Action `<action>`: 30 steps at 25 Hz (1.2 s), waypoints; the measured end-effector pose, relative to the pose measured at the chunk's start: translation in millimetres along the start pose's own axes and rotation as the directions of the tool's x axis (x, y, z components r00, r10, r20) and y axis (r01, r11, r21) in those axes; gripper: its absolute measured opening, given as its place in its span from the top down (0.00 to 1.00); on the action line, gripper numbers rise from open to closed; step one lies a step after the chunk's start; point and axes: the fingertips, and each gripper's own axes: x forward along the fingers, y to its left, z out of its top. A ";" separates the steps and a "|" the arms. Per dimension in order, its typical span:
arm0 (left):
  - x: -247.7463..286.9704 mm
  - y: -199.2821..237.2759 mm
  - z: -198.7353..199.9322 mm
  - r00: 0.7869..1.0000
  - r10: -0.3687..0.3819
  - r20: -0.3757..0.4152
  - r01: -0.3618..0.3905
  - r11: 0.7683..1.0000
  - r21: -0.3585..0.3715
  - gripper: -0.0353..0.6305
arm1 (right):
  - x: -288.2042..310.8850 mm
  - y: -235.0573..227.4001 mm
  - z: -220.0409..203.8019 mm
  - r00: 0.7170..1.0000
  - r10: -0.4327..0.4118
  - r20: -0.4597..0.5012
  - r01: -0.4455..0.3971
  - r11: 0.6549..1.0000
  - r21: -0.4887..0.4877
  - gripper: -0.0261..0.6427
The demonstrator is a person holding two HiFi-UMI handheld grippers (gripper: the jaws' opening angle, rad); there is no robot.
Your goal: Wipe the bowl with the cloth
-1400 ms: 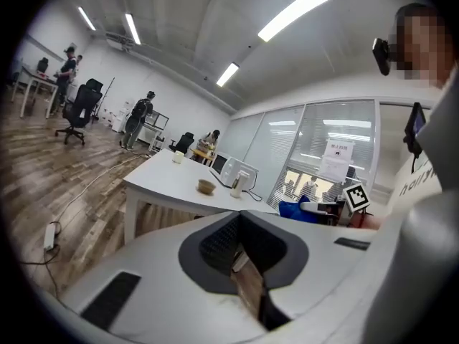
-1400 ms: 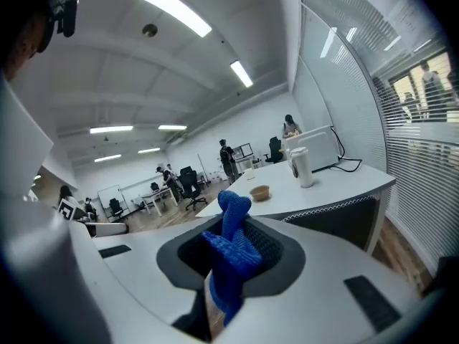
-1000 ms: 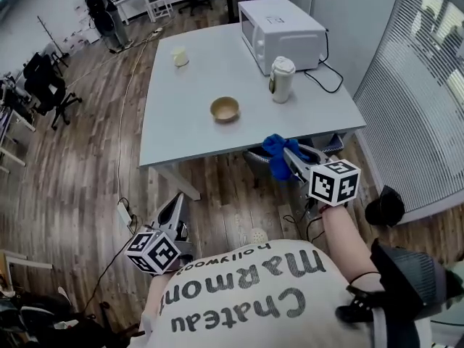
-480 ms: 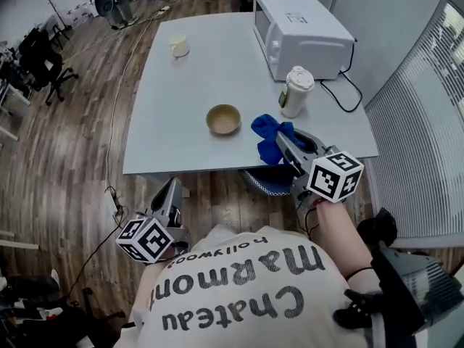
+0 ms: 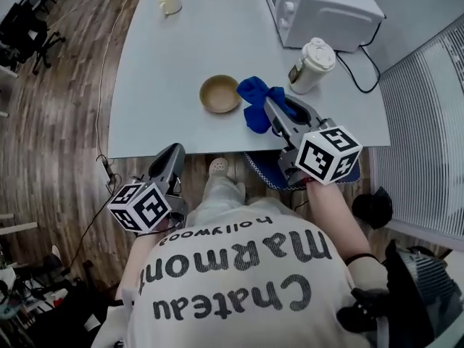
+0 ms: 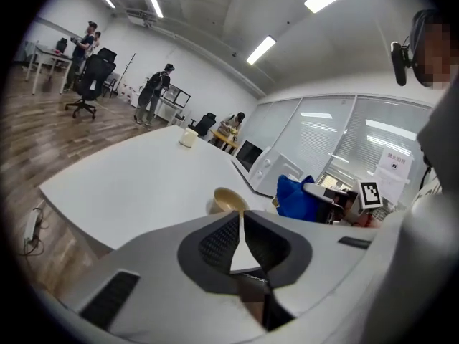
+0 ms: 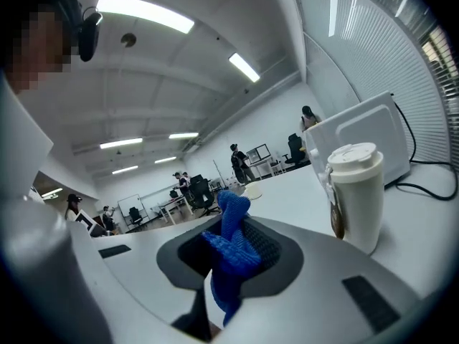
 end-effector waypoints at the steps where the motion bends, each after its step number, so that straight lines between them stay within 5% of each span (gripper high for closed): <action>1: 13.2 8.0 1.9 1.000 -0.002 -0.028 0.001 1.000 -0.020 0.89 | 11.0 -3.4 -2.5 1.000 0.000 -0.018 0.000 1.000 0.009 0.86; 6: 76.0 20.6 9.1 0.985 -0.057 -0.162 0.051 0.998 -0.040 0.68 | 46.2 -22.2 -9.6 0.996 -0.020 -0.083 0.025 0.998 0.059 0.86; 10: 113.9 29.2 2.2 0.959 -0.068 -0.274 0.059 0.997 -0.044 0.65 | 64.5 -27.9 -13.5 0.994 -0.010 -0.112 0.020 0.996 0.089 0.86; 15: 158.9 47.8 7.4 0.935 -0.082 -0.345 0.066 0.996 -0.057 0.65 | 103.8 -14.7 -15.8 0.987 0.107 -0.121 -0.093 0.988 0.119 0.86; 20: 188.5 59.2 -14.4 0.879 -0.068 -0.471 0.074 0.997 -0.005 0.65 | 124.0 -12.5 -31.1 0.978 0.141 -0.156 -0.121 0.984 0.130 0.86; 21: 191.2 58.3 -16.0 0.874 -0.069 -0.480 0.087 0.996 0.016 0.73 | 126.3 -11.4 -34.6 0.976 0.148 -0.162 -0.126 0.982 0.138 0.86; 25: 192.9 51.5 -15.3 0.871 -0.085 -0.484 0.134 0.989 0.067 0.81 | 131.7 2.6 -49.8 0.969 0.165 -0.181 -0.139 0.979 0.150 0.86; 30: 188.6 42.6 -7.5 0.902 -0.048 -0.429 0.129 0.978 0.162 0.91 | 125.3 15.3 -69.1 0.965 0.150 -0.217 -0.121 0.983 0.140 0.86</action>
